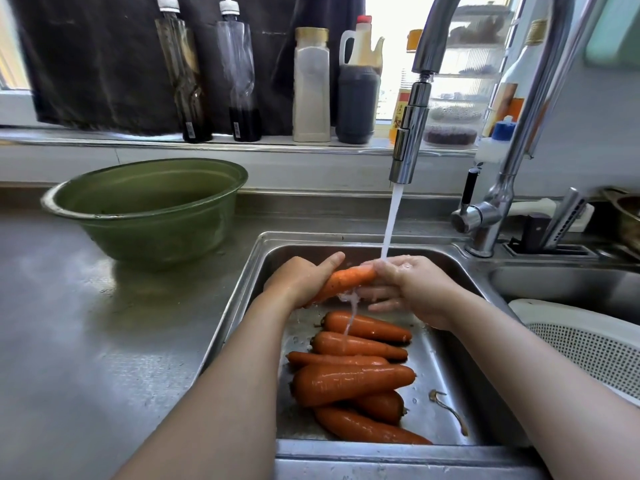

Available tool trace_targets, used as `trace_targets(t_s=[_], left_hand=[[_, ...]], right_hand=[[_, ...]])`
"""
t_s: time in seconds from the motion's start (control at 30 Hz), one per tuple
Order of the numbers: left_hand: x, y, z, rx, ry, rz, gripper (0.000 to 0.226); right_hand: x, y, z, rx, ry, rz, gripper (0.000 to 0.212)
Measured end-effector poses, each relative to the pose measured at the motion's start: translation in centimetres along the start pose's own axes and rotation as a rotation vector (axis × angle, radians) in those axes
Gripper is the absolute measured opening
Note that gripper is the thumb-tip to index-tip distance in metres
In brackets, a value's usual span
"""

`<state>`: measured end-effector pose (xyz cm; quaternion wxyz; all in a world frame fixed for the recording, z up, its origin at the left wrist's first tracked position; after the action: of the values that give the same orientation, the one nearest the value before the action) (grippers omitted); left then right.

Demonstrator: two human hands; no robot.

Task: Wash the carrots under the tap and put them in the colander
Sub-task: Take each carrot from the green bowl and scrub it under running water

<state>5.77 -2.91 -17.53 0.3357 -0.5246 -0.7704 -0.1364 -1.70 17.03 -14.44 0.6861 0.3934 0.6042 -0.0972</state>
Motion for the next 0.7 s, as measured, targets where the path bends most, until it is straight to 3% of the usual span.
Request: trace_targets(t_s=[0.07, 0.27, 0.43, 0.53, 0.63, 0.7], left_hand=[[-0.1, 0.0, 0.1, -0.004, 0.013, -0.003, 0.074], [0.4, -0.1, 0.3, 0.008, 0.062, 0.002, 0.079], [0.6, 0.2, 0.3, -0.025, 0.044, -0.010, 0.072], [0.1, 0.3, 0.9, -0.093, 0.125, -0.075, 0.086], [0.0, 0.3, 1.2, -0.195, 0.242, -0.151, 0.098], [0.1, 0.6, 1.3, -0.291, 0.345, -0.173, 0.094]], right_hand=[[0.1, 0.2, -0.4, -0.117, -0.040, 0.027, 0.025], [0.2, 0.0, -0.4, -0.001, -0.078, -0.011, 0.028], [0.2, -0.1, -0.4, -0.033, -0.130, 0.106, 0.048], [0.4, 0.0, -0.6, -0.067, -0.069, 0.056, 0.034], [0.6, -0.5, -0.7, 0.027, -0.036, -0.006, 0.031], [0.6, -0.9, -0.8, 0.102, -0.070, 0.001, 0.034]])
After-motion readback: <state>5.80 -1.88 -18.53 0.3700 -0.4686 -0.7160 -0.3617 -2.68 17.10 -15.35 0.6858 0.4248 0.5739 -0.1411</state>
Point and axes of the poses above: each hand's wrist, its own y-axis away from the middle knuckle, its own z-axis out of the palm, x = y × z, the point moved 2 cm from there along -y, towards the middle knuckle, and after that the axes turned 15 degrees about z, right-handed, at the moved point
